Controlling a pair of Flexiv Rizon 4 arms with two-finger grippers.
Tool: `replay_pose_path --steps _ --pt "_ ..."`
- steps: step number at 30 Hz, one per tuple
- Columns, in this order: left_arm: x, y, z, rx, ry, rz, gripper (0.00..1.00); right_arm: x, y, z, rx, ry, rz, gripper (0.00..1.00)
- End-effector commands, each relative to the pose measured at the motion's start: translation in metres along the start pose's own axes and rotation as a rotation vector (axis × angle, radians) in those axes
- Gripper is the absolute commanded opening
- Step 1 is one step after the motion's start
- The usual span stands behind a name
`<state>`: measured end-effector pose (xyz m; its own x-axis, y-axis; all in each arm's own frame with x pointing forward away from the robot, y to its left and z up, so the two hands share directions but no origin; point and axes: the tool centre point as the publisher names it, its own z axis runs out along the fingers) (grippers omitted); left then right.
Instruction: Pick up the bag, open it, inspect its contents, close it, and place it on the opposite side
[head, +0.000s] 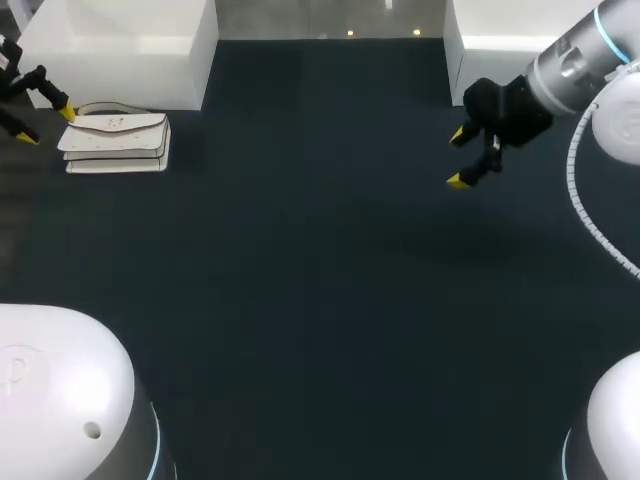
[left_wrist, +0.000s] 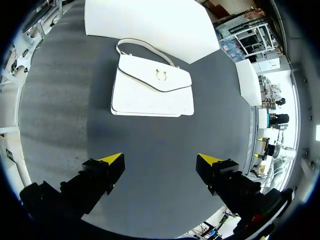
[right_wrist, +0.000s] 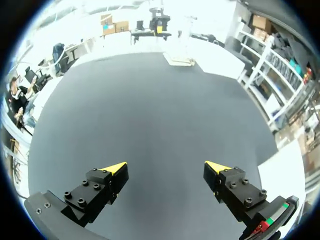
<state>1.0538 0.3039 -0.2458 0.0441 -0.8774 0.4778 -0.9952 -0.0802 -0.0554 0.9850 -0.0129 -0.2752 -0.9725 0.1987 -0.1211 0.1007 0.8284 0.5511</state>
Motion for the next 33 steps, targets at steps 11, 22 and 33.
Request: replay_pose_path --steps 11,22,33 --pt "-0.008 -0.02 0.01 0.006 0.102 -0.01 1.0 -0.001 0.019 0.03 0.016 0.065 -0.111 1.0" --pt "-0.026 -0.031 -0.001 0.024 0.129 -0.049 1.0 -0.024 0.019 0.071 -0.031 0.152 -0.117 1.0" --pt "-0.049 -0.034 -0.003 0.047 0.156 -0.101 1.0 -0.035 0.024 0.09 -0.053 0.175 -0.142 1.0"
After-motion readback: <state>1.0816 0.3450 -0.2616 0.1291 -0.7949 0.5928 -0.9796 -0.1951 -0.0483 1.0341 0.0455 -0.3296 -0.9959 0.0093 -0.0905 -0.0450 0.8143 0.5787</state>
